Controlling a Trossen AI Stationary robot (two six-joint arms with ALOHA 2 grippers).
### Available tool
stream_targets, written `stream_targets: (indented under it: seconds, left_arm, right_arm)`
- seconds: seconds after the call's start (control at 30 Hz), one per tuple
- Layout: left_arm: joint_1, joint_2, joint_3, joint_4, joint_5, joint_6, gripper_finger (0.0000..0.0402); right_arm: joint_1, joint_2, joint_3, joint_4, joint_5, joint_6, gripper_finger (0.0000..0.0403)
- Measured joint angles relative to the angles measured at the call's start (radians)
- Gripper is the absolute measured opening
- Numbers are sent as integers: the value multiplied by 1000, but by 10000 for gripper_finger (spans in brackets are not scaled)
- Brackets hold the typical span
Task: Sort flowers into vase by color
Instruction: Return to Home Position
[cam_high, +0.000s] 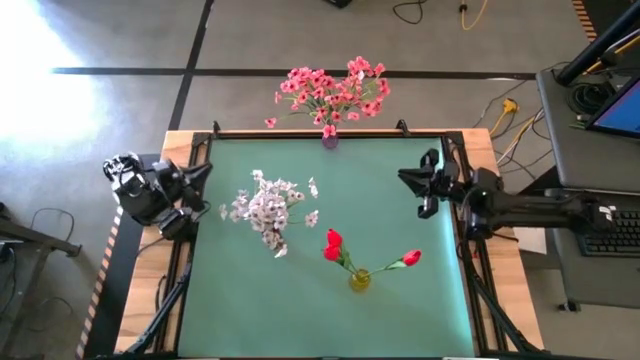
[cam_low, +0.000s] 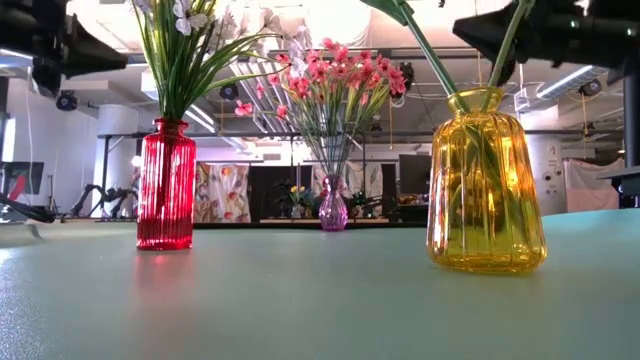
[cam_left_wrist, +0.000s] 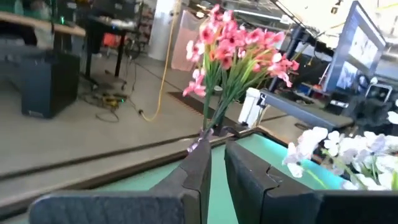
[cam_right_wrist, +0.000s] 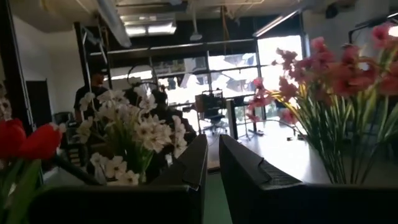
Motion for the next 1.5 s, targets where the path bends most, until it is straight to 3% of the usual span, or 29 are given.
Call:
stream_targets:
  seconds: [0.17, 0.93, 1.13, 1.5]
  left_arm:
    - [0, 0, 0, -87, 12, -171, 36]
    - [0, 1, -34, -88, 3, -215, 36]
    - [0, 1, -60, -83, 35, -297, 36]
    - [0, 3, -232, -47, 33, -398, 36]
  right_arm:
    - [-41, -45, -67, 85, 0, 56, 33]
    - [-77, -378, -219, -50, -26, 92, 33]
    - [-77, -404, -219, -84, -25, 67, 33]
    - [-77, -389, -219, -160, -24, 33, 33]
